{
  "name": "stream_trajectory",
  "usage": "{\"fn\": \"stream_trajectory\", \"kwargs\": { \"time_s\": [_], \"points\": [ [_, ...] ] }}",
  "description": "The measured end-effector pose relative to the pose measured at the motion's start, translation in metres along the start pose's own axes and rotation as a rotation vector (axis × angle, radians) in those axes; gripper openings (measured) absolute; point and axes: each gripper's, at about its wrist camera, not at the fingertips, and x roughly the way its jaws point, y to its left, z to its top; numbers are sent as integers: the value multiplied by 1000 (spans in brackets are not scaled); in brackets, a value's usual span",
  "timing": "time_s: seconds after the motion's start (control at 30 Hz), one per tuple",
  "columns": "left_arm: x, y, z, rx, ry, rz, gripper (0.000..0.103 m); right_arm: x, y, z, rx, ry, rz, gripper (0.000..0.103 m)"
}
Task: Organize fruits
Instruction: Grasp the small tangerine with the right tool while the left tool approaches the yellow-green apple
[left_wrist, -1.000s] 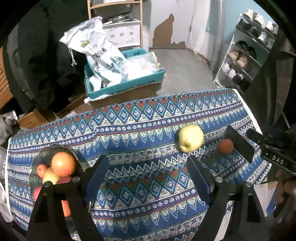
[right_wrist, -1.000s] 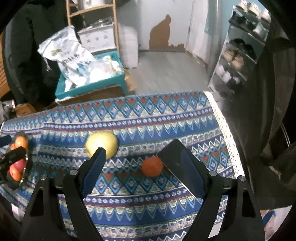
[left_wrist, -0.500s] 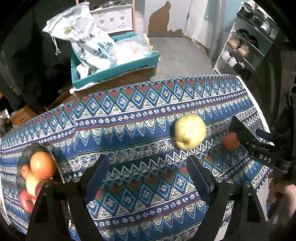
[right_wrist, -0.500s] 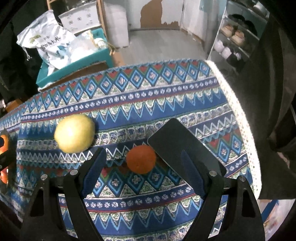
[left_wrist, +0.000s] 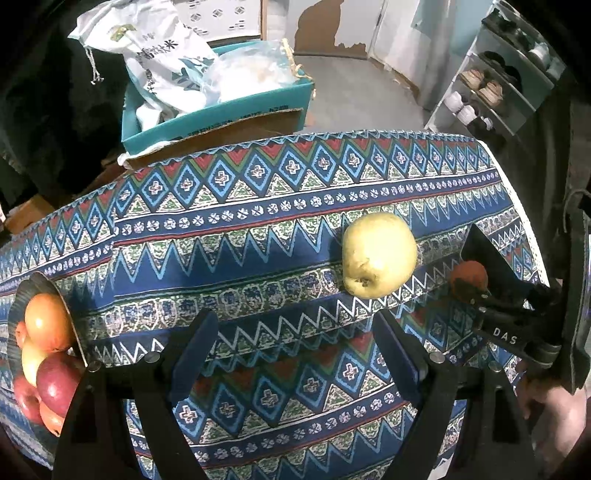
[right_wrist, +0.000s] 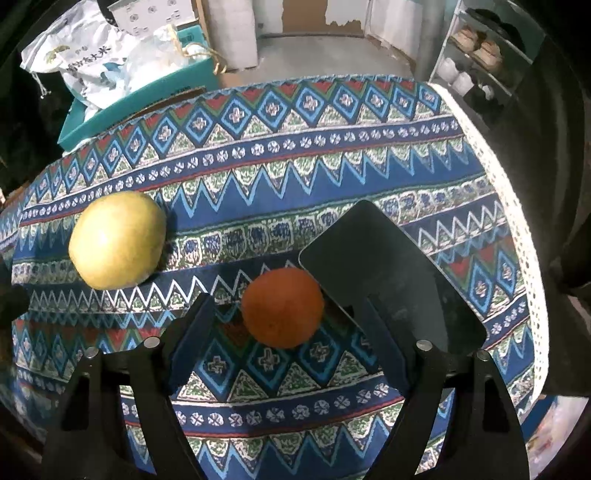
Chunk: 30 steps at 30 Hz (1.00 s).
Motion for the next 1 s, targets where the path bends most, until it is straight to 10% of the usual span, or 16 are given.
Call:
{"fn": "stream_trajectory", "kwargs": {
  "time_s": [0.27,1.0],
  "points": [
    [10,-9,5,7,4,-13,87,11,-3,-4,16,12,38,49],
    [63,-51,32,-27,43,-101,89,-7,-20,9,42,-64,52,47]
  ]
}}
